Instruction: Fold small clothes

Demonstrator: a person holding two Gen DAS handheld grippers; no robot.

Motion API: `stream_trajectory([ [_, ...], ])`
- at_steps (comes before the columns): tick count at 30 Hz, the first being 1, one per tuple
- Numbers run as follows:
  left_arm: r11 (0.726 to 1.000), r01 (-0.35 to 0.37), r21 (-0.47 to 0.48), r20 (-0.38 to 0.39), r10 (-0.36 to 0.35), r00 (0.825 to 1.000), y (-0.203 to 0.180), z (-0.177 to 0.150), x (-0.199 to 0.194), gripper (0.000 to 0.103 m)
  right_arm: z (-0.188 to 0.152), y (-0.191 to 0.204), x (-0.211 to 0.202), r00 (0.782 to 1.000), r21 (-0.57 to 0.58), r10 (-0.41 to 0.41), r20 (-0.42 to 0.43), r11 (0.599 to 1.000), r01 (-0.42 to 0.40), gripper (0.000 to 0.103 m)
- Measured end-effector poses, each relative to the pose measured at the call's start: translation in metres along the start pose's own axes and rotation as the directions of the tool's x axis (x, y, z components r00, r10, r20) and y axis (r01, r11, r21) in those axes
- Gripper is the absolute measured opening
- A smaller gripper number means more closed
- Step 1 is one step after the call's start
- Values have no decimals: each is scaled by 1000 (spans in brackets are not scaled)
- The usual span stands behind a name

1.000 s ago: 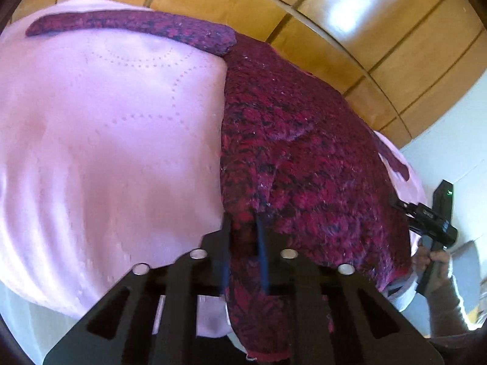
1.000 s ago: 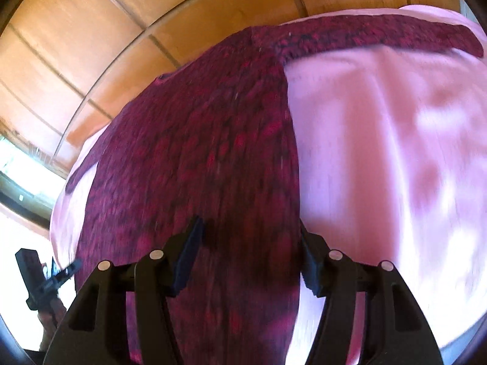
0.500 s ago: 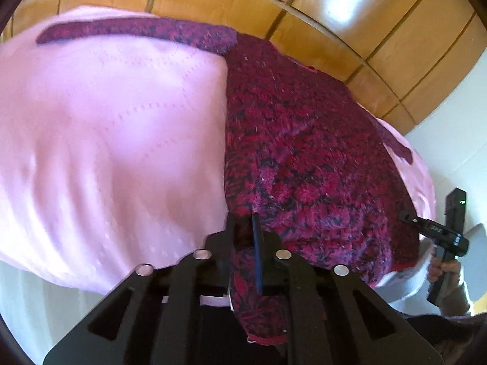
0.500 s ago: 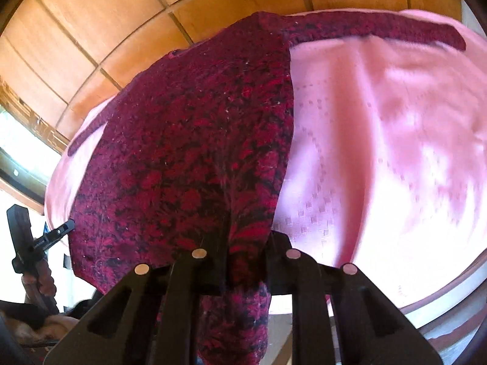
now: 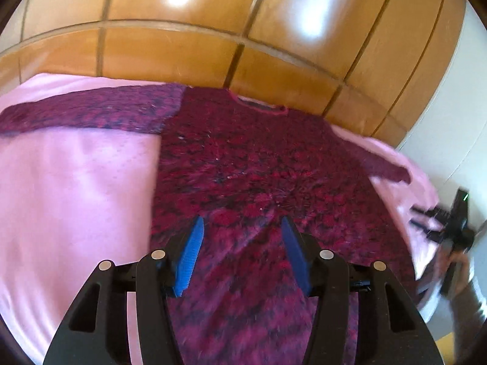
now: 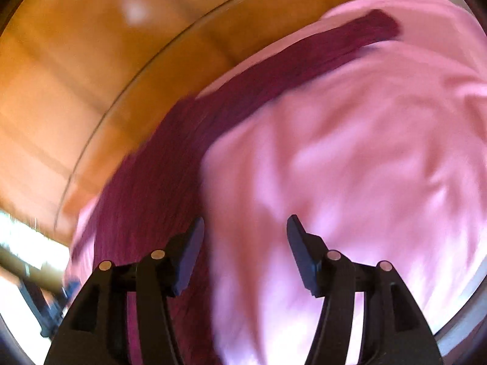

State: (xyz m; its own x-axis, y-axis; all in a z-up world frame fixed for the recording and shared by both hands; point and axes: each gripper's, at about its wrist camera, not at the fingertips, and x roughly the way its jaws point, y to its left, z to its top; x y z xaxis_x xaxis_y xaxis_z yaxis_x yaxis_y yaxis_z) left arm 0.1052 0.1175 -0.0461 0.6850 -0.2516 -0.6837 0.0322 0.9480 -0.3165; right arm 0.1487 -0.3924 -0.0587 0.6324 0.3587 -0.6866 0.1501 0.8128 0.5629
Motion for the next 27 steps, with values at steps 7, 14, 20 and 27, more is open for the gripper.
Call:
stream_trajectory([
  [7, 999, -27, -45, -96, 23, 995, 13, -4, 50, 52, 88, -67, 14, 990, 287, -15, 141, 957, -26, 56],
  [14, 999, -11, -48, -97, 6, 995, 16, -7, 54, 56, 152, -106, 52, 983, 435, -30, 184, 899, -53, 55],
  [20, 999, -5, -46, -99, 0, 995, 17, -8, 53, 56, 192, -120, 91, 970, 458, -214, 116, 878, 139, 7],
  [27, 999, 7, -35, -95, -10, 995, 15, -7, 57, 64, 214, -72, 84, 937, 250, -326, 129, 925, 287, 6],
])
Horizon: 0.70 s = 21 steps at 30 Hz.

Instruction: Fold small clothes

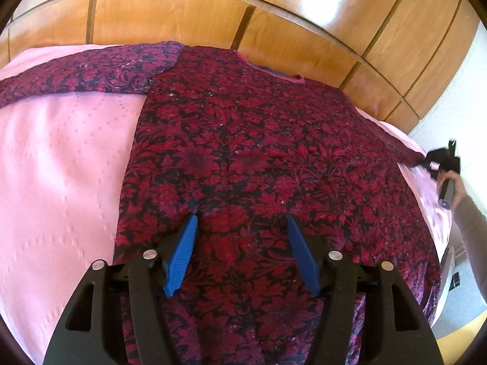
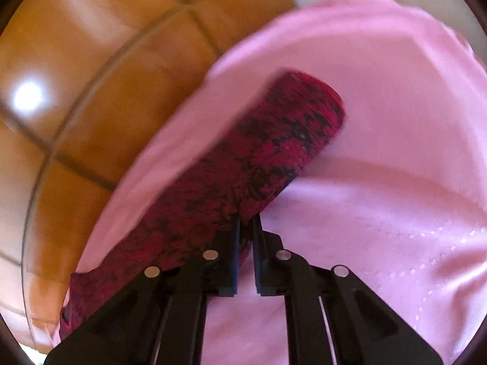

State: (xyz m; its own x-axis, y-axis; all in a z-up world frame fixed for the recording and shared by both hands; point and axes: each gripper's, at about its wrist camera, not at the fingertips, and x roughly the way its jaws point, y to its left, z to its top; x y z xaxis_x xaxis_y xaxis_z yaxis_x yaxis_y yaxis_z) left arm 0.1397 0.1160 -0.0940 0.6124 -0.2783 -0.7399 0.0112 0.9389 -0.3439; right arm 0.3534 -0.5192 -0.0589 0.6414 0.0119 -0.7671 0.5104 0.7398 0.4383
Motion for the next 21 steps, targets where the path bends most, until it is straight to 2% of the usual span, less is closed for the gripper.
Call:
stream_trajectory([
  [3, 1000, -7, 18, 1, 7, 1000, -4, -1, 1, 67, -6, 37, -26, 998, -167, 59, 37, 985, -52, 6],
  [6, 1000, -9, 20, 5, 9, 1000, -4, -1, 0, 67, -20, 81, -48, 992, -306, 116, 55, 947, -94, 6],
  [9, 1000, 5, 0, 12, -5, 1000, -2, -1, -1, 67, -47, 126, -63, 987, -431, 155, 48, 894, -120, 6],
  [14, 999, 22, -35, 5, -22, 1000, 0, 2, -5, 69, -105, 208, -60, 981, -593, 192, -20, 788, -167, 6],
  [21, 994, 50, -93, -16, -52, 999, 1, 21, -14, 67, -197, 289, -32, 963, -707, 199, -183, 654, -269, 6],
])
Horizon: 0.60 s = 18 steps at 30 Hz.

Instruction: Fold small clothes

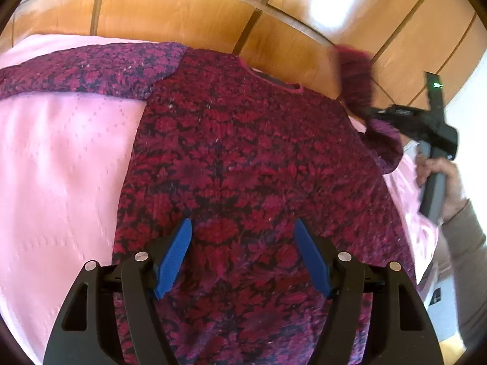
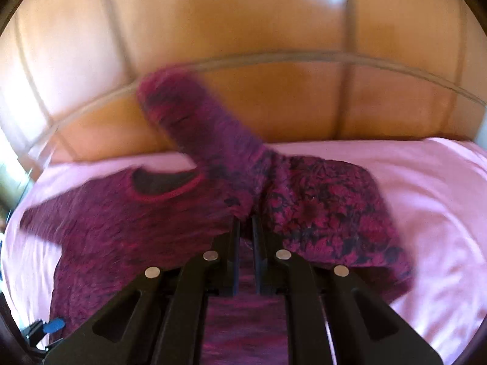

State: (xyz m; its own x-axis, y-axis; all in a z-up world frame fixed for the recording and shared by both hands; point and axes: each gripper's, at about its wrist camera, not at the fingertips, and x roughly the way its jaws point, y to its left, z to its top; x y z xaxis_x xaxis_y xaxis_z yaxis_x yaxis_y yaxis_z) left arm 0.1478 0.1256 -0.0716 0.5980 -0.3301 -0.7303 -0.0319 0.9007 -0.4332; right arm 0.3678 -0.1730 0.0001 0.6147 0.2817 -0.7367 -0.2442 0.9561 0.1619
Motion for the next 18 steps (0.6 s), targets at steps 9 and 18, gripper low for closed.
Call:
stream_trajectory([
  [9, 984, 159, -81, 8, -159, 987, -3, 41, 0, 58, -41, 82, 46, 991, -157, 37, -128, 986, -57, 7],
  [18, 961, 212, -178, 23, -211, 977, -10, 107, 39, 58, -55, 52, -22, 986, -84, 161, -50, 983, -164, 43],
])
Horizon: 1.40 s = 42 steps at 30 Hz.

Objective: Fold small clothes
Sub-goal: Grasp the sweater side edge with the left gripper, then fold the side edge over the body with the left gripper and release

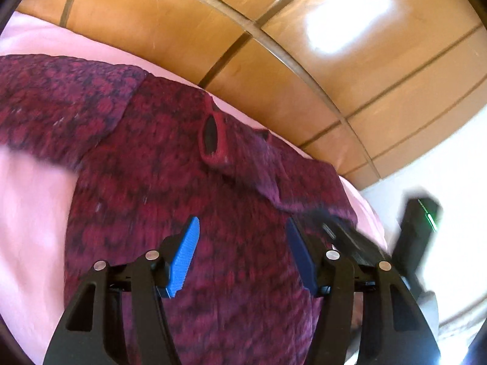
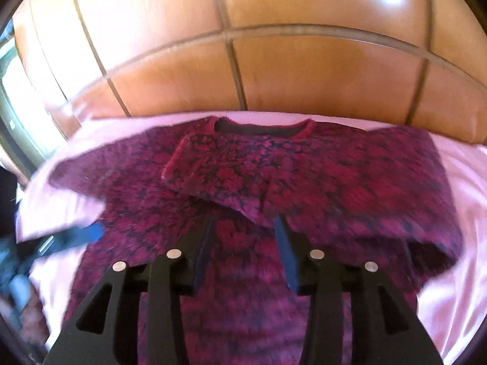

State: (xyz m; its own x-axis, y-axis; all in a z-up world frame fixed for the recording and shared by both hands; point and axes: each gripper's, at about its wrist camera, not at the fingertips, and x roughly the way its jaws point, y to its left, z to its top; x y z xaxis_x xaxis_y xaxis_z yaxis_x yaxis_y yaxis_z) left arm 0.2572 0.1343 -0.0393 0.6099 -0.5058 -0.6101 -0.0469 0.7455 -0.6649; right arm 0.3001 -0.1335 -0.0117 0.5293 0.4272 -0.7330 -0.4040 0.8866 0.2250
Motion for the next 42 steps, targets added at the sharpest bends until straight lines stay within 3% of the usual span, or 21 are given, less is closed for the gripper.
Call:
stream_trajectory([
  [6, 998, -25, -55, -33, 23, 999, 2, 37, 42, 58, -33, -68, -70, 995, 185, -11, 94, 983, -7, 48],
  [11, 996, -70, -62, -63, 66, 996, 0, 56, 76, 58, -60, -147, -104, 987, 410, -79, 143, 912, 13, 47],
  [13, 993, -100, -61, -62, 96, 993, -1, 60, 87, 41, -63, -168, -105, 984, 473, -85, 159, 881, -1, 42],
  [14, 990, -131, -52, -65, 127, 990, -2, 62, 92, 20, -62, -176, -103, 983, 498, -81, 167, 867, -13, 42],
  [15, 989, -142, -48, -69, 138, 988, -2, 63, 95, 13, -61, -181, -100, 982, 517, -77, 172, 856, -23, 41],
  [16, 988, -145, -50, -62, 142, 988, -3, 64, 96, 11, -57, -185, -94, 982, 530, -71, 174, 847, -33, 40],
  [23, 980, -198, -6, 78, 198, 977, 5, 51, 36, 10, -22, -155, -50, 991, 446, -23, 130, 894, -38, 38],
  [27, 963, -266, -46, 88, 269, 959, 37, 46, 18, 10, -17, -135, -21, 998, 390, -45, 54, 920, 20, 34],
  [29, 957, -279, -76, 69, 284, 956, 53, 41, 14, 10, -18, -127, -5, 996, 354, -95, -1, 931, 89, 29],
  [36, 954, -294, -58, 71, 298, 952, 60, 19, 8, 10, -15, -116, 15, 983, 255, -181, -23, 950, 181, 28],
  [38, 955, -291, -49, 69, 294, 953, 60, 22, 7, 10, -9, -108, 10, 978, 225, -203, -37, 952, 206, 31],
  [40, 953, -301, -33, 77, 303, 950, 62, 25, 0, 10, -2, -97, 3, 973, 200, -229, -10, 953, 226, 46],
  [42, 955, -296, -25, 85, 297, 951, 54, 30, 4, 10, 9, -84, 3, 977, 186, -214, 14, 960, 208, 47],
])
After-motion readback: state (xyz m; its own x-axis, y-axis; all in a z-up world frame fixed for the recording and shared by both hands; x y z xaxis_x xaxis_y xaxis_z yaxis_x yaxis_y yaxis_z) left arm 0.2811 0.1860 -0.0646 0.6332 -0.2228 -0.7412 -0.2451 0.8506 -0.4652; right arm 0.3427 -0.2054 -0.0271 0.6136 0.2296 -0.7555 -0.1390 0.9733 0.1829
